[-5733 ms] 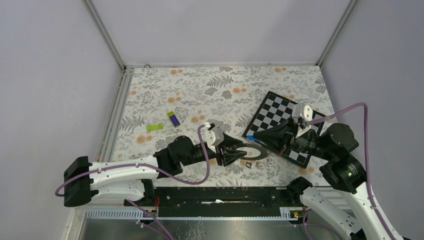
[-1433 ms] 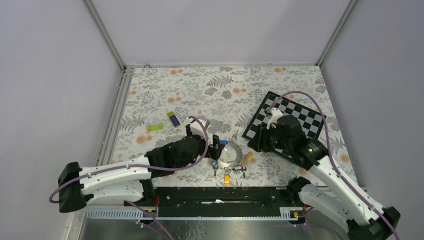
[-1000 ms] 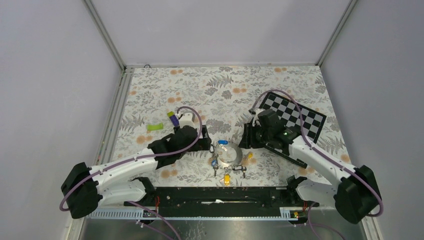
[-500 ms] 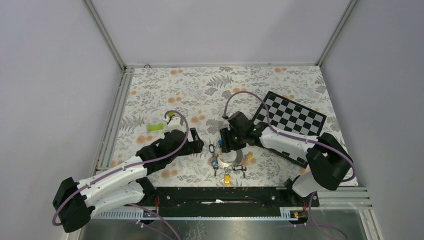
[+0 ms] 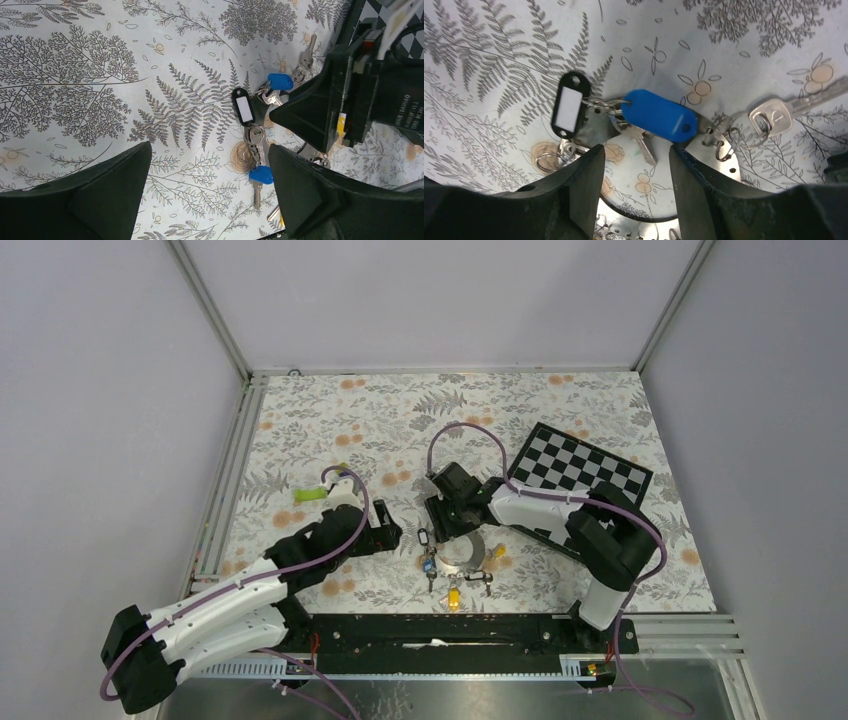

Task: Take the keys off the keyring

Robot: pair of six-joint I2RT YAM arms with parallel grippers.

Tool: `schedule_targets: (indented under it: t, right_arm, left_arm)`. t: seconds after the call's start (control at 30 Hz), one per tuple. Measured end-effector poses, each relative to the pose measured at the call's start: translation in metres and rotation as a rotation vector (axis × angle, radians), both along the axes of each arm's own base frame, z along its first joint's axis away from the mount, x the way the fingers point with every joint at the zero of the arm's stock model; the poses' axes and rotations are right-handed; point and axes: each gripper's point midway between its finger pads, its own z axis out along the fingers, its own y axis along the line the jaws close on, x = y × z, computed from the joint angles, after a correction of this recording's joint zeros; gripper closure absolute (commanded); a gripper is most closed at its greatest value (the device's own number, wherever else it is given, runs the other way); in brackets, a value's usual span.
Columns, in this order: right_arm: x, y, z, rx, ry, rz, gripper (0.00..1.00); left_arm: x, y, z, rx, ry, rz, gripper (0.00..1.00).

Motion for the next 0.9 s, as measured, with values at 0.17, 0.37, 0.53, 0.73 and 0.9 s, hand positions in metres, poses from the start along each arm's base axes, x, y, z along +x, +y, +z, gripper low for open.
schedule_targets:
  t: [0.17, 0.37, 0.53, 0.73, 0.9]
  right_arm:
    - [0.012, 0.005, -0.005, -0.026, -0.025, 0.022, 0.52]
    - [0.020, 0.013, -0.007, -0.033, -0.039, 0.045, 0.77]
    - [0.020, 0.013, -0.008, -0.036, -0.039, 0.051, 0.97]
    - [0.014, 0.007, -0.008, -0.040, -0.033, 0.053, 0.91]
    - [0.003, -0.002, 0.008, -0.027, -0.037, 0.044, 0.71]
  left_arm:
    - [0.000, 0.000, 0.000, 0.000, 0.000, -0.001, 0.05]
    - [-0.001, 0.001, 0.000, -0.002, -0.002, 0.000, 0.05]
    - [-0.002, 0.002, -0.001, -0.004, -0.004, -0.001, 0.05]
    - [-0.002, 0.002, -0.001, -0.002, -0.002, 0.000, 0.05]
    - [-0.002, 0.002, -0.001, -0.002, -0.002, 0.000, 0.05]
